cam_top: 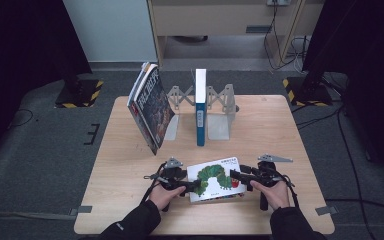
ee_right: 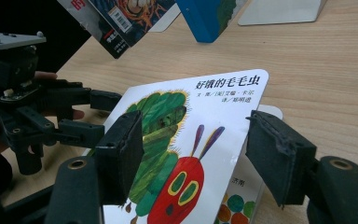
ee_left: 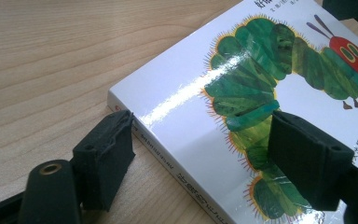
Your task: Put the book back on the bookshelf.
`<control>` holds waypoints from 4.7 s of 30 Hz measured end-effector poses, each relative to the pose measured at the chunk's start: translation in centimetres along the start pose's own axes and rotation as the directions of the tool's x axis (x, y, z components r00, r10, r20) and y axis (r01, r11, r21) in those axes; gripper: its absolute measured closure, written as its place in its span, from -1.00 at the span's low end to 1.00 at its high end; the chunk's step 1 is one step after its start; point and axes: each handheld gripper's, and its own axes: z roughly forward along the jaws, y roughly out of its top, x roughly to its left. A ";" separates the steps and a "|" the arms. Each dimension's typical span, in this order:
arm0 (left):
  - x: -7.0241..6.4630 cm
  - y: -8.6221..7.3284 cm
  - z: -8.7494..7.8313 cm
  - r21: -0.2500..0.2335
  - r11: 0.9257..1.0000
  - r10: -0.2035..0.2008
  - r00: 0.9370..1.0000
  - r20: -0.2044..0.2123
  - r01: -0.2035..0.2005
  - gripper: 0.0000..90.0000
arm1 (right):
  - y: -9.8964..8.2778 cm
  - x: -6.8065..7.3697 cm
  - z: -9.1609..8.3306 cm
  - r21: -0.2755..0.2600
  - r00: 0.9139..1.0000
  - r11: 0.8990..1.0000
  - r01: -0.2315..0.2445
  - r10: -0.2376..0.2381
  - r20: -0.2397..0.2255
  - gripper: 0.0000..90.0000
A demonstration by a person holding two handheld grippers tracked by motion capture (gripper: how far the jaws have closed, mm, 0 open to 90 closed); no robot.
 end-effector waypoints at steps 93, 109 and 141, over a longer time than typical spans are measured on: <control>-1.0 -0.9 0.0 -0.015 0.995 0.101 0.994 -0.050 -0.102 -0.45 | -1.0 -0.7 0.9 0.065 0.998 0.998 -0.010 0.006 0.064 -0.19; -0.5 -1.3 -0.6 -0.035 0.999 0.029 0.999 -0.014 -0.029 -0.39 | -1.3 -1.0 1.5 0.109 0.997 0.993 -0.036 0.028 0.074 -0.13; -0.7 -1.1 -0.3 -0.027 0.999 0.025 1.000 0.006 -0.025 -0.61 | -0.4 0.0 -0.2 -0.071 0.993 0.991 -0.114 0.113 -0.020 -0.13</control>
